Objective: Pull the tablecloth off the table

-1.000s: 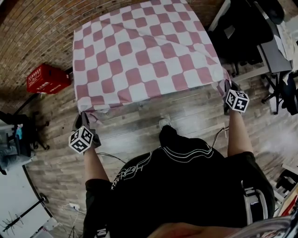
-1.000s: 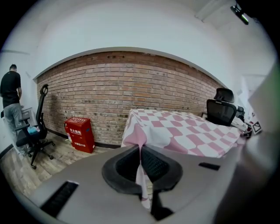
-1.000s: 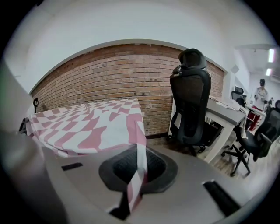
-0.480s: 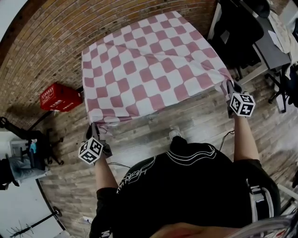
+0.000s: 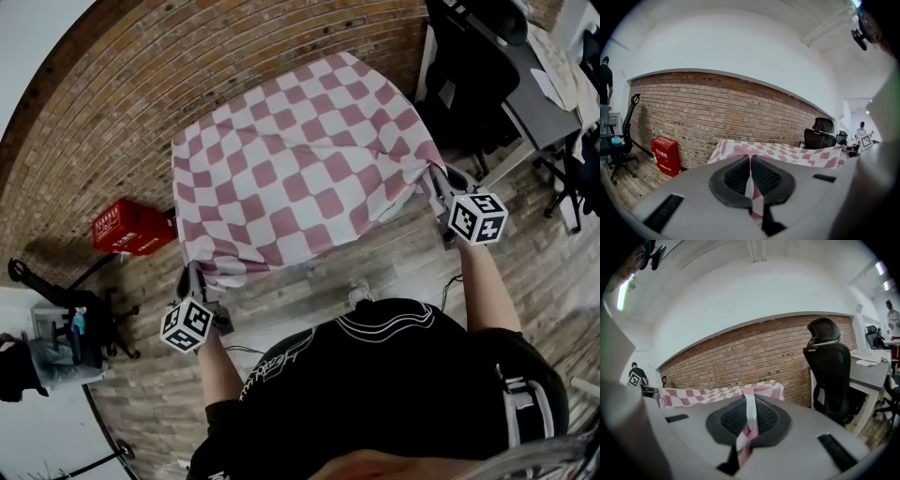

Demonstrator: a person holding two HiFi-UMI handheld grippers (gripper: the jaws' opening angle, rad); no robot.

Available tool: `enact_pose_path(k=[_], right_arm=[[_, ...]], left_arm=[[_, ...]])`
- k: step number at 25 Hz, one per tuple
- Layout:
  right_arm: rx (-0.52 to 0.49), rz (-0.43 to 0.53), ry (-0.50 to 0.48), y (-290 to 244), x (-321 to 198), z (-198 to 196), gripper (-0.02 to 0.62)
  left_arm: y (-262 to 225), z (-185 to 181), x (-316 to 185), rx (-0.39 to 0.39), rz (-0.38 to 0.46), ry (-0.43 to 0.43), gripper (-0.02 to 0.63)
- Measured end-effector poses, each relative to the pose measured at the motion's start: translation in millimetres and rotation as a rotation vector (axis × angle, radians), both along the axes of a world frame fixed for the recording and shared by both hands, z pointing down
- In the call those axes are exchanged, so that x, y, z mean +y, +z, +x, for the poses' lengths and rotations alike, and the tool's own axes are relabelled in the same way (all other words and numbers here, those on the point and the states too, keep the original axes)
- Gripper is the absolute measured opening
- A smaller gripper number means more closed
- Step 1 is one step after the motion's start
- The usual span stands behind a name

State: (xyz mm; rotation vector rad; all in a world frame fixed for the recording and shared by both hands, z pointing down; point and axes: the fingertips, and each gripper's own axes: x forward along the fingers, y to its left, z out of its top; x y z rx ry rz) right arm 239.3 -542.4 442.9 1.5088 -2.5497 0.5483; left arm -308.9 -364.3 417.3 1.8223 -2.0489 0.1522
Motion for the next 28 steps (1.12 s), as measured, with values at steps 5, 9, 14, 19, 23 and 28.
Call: enact_pose_path(k=[5,9,14,19,23,28], right_arm=[[-0.068,0.008,-0.113,-22,-3,-47,-0.002],[-0.071,0.022,-0.185,-32,-9,-70,-0.002],[-0.039,0.048,-0.239,-36,-19,-87,-0.002],[-0.023,0.052,-0.281,-35,-24,-103,-0.002],[-0.017,0.052,-0.297,-36,-20,-113,-0.002],[-0.007,0.046,-0.285,-36,-8,-118,-0.002]], left_arm=[[-24,21,-21,0.044,0.051,0.037,0.006],[-31,37,-37,0.053,0.067,0.071,0.006],[-40,52,-55,0.025,0.057,0.099,0.006],[-42,72,-66,0.037,0.067,0.106,0.006],[-44,83,-70,0.039,0.073,0.143,0.006],[-51,88,-69,0.049,0.092,0.186,0.006]])
